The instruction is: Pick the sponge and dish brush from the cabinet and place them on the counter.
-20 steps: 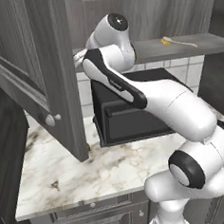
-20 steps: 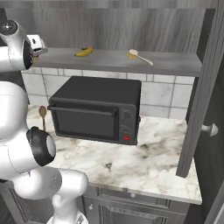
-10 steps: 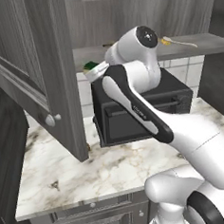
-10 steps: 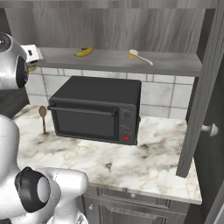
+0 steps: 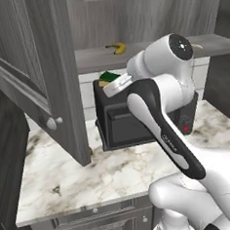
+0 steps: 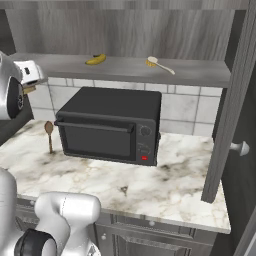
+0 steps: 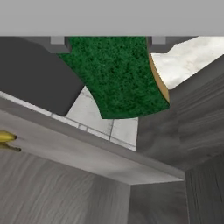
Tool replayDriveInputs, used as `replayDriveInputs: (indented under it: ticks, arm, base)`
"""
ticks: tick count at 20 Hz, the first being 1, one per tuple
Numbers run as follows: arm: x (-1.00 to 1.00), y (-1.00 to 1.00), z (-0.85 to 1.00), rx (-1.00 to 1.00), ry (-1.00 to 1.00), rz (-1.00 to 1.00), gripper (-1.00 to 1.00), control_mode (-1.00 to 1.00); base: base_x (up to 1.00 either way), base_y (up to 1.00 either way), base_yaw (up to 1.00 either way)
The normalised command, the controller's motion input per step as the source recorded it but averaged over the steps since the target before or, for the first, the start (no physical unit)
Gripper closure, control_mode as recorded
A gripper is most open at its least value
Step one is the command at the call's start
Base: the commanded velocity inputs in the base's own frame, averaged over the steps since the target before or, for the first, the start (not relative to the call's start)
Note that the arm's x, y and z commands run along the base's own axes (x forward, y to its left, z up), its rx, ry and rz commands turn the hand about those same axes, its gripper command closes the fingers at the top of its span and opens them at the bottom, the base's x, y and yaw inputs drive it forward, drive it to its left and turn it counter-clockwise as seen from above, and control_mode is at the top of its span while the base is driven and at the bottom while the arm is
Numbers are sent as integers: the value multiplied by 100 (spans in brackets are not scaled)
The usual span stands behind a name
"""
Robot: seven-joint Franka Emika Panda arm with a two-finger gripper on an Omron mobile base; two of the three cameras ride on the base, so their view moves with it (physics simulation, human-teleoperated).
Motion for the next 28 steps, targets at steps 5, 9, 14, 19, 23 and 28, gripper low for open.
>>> replayDriveInputs:
  ticks: [5, 9, 14, 19, 23, 28]
  arm:
    - [-50, -9, 0, -5, 11, 0, 100, -100]
    - [-46, -3, -1, -6, 14, 0, 100, -100]
    - [-42, 0, -10, -7, 15, 0, 100, -100]
    - [-23, 1, -16, -10, 12, 0, 100, -100]
    - [-9, 7, -21, -11, 15, 0, 100, -100]
    - [-19, 0, -27, -7, 10, 0, 100, -100]
  base:
    - [0, 0, 0]
    - [0, 0, 0]
    - [0, 0, 0]
    - [0, 0, 0]
    - [0, 0, 0]
    - [0, 0, 0]
